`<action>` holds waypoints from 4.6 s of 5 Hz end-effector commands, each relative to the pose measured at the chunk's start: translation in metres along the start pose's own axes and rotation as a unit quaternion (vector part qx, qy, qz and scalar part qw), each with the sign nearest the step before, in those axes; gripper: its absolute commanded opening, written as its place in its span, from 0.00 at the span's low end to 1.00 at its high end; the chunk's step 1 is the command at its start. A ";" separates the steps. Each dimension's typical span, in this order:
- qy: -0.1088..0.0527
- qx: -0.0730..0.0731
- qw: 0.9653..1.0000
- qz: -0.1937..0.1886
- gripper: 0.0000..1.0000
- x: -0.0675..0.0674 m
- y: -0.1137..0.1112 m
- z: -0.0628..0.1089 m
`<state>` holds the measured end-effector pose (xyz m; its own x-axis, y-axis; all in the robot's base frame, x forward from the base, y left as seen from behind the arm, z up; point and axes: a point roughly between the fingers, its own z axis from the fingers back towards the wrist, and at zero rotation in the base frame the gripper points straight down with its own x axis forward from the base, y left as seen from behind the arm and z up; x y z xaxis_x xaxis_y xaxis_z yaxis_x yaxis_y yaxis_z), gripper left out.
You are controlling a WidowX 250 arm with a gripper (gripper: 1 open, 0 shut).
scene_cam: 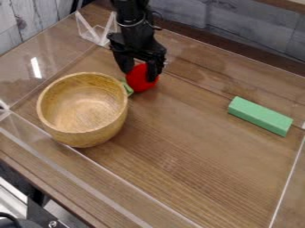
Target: Move the red fruit to the left
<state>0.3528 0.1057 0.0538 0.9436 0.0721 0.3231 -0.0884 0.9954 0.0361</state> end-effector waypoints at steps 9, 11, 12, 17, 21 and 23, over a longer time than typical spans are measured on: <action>-0.029 0.017 0.998 0.057 1.00 0.023 0.036 0.016; -0.041 0.015 0.997 0.068 1.00 0.028 0.038 0.041; -0.048 0.013 0.996 0.070 1.00 0.029 0.036 0.055; -0.037 0.002 0.999 0.038 1.00 0.019 0.004 0.068; -0.026 0.003 1.000 0.013 1.00 0.013 -0.009 0.065; -0.020 0.006 1.000 0.005 1.00 0.010 -0.013 0.060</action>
<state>0.3409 0.0916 0.0905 0.9499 0.0971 0.2970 -0.1106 0.9934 0.0292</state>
